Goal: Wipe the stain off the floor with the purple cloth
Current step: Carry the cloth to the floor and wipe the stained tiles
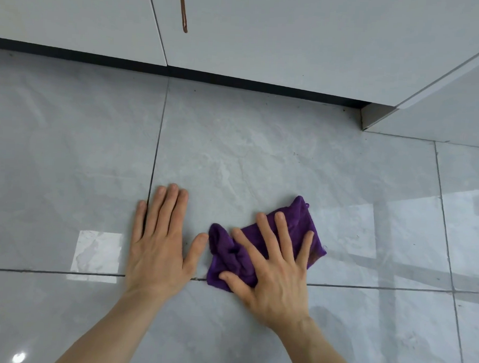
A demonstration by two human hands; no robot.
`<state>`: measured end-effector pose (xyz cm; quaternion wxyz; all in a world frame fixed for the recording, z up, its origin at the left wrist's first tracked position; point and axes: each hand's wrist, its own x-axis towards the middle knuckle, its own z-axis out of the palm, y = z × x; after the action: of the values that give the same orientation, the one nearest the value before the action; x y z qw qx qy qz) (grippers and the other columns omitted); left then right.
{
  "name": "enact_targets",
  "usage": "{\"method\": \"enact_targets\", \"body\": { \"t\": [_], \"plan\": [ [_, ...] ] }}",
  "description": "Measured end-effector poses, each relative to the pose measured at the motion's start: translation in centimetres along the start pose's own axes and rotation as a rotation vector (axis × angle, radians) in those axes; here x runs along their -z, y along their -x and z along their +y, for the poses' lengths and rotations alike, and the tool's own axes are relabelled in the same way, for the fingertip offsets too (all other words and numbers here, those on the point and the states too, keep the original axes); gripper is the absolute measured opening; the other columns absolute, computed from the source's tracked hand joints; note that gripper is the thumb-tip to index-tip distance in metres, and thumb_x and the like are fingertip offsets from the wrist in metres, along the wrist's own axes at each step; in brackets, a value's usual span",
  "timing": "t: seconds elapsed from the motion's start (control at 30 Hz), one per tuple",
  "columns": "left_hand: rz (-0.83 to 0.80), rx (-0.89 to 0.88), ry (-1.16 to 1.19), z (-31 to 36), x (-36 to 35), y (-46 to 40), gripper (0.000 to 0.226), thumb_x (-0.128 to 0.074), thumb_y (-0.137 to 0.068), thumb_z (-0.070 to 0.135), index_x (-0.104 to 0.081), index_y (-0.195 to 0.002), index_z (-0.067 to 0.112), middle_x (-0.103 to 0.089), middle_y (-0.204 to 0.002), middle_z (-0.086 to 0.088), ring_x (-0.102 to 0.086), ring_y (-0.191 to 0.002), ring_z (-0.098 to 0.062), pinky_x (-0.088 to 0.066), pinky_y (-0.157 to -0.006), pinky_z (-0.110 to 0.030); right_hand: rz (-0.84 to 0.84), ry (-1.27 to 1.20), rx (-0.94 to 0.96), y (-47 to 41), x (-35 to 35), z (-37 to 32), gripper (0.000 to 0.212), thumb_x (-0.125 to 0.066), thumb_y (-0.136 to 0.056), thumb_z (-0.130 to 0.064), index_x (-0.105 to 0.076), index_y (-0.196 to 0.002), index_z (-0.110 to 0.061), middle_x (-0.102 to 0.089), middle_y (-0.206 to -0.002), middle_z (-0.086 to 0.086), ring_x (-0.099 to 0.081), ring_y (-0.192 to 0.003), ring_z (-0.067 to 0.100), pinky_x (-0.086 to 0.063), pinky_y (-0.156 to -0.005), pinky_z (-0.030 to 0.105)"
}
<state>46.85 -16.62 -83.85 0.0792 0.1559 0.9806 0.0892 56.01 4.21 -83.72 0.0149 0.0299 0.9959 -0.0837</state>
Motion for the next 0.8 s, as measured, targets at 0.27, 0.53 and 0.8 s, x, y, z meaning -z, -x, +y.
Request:
{"method": "enact_targets", "body": {
  "t": [0.27,0.53,0.8],
  "plan": [
    [0.009,0.012,-0.032,0.2,-0.2,0.1,0.082,-0.016,-0.1,0.063,-0.016,-0.164,0.012,-0.013,-0.174,-0.007,-0.006,-0.162,-0.024,-0.014,-0.129,-0.053,0.069,-0.092,-0.468,-0.9,0.5,0.7,0.064,-0.039,-0.096,-0.07,-0.04,-0.153,-0.041,-0.016,-0.173,0.004,0.003,-0.161,0.031,-0.006,-0.122,0.072],
    [0.016,-0.026,0.005,0.8,-1.0,0.9,0.075,-0.015,-0.102,0.056,-0.016,-0.164,0.013,-0.013,-0.174,-0.006,-0.005,-0.162,-0.022,-0.011,-0.129,-0.052,0.035,-0.212,-0.538,0.1,-0.5,-5.8,0.056,-0.043,-0.1,-0.058,-0.046,-0.151,-0.035,-0.011,-0.173,0.008,0.009,-0.16,0.034,-0.004,-0.124,0.069],
    [0.048,-0.028,0.028,0.5,0.5,-0.6,0.084,-0.033,-0.094,0.056,-0.015,-0.164,0.012,-0.012,-0.174,-0.007,-0.003,-0.162,-0.022,-0.01,-0.129,-0.053,0.014,-0.113,-0.248,3.3,-1.4,-10.0,0.061,-0.043,-0.101,-0.061,-0.034,-0.157,-0.039,-0.021,-0.172,0.008,-0.006,-0.16,0.037,-0.013,-0.121,0.072]
  ]
}}
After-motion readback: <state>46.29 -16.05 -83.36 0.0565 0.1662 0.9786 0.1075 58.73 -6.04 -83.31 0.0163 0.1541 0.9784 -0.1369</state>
